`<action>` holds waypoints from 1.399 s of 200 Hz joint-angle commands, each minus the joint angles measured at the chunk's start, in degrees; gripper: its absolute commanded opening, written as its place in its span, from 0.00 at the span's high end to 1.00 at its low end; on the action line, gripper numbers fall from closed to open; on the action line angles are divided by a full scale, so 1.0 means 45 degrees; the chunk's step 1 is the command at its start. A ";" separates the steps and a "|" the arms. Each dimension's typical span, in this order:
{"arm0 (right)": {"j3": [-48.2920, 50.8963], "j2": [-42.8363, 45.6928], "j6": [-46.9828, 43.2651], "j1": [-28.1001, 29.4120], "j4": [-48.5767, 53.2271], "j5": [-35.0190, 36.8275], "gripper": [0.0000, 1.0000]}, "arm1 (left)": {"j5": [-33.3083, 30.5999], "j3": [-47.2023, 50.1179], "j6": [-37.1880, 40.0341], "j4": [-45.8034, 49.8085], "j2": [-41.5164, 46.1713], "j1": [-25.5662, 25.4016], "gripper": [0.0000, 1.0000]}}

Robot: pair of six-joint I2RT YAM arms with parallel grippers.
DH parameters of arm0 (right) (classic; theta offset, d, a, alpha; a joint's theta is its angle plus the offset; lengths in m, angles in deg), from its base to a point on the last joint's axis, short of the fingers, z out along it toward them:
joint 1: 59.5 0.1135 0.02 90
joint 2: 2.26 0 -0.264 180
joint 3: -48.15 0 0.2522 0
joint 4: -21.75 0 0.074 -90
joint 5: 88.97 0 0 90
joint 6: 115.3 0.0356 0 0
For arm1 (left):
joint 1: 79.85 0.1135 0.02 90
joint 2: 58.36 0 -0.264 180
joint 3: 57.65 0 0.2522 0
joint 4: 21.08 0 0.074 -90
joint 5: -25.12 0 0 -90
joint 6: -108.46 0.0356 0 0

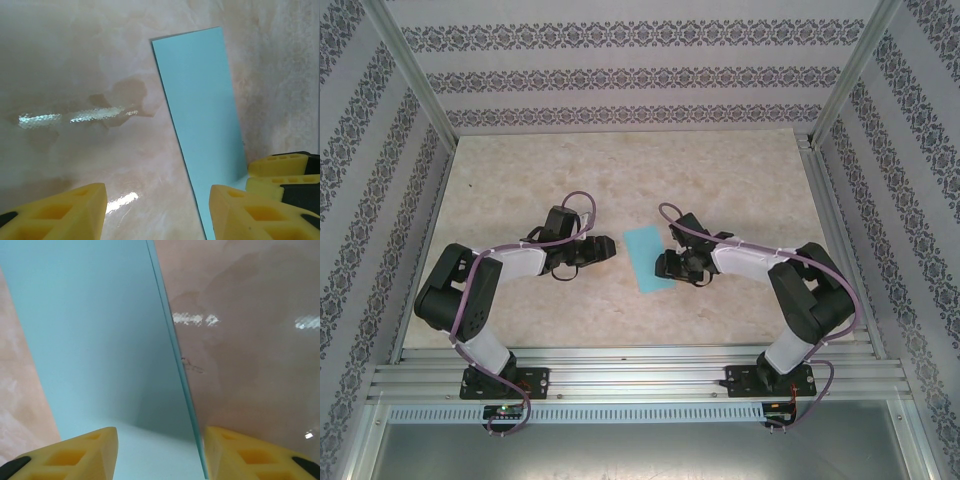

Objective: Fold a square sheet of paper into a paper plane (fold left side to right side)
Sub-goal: Fold the triangle a second time at the center of the table.

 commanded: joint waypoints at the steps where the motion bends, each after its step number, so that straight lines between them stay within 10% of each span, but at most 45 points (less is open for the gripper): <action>1: 0.0438 0.0029 0.0576 0.0624 0.0090 -0.0983 0.51 | -0.0115 -0.0204 0.0391 0.0091 0.0408 -0.0158 0.43; 280: 0.1895 0.2093 0.3486 -0.0204 -0.3777 -0.3073 0.57 | -0.1473 0.1171 0.5324 0.0665 0.3453 -0.3272 0.39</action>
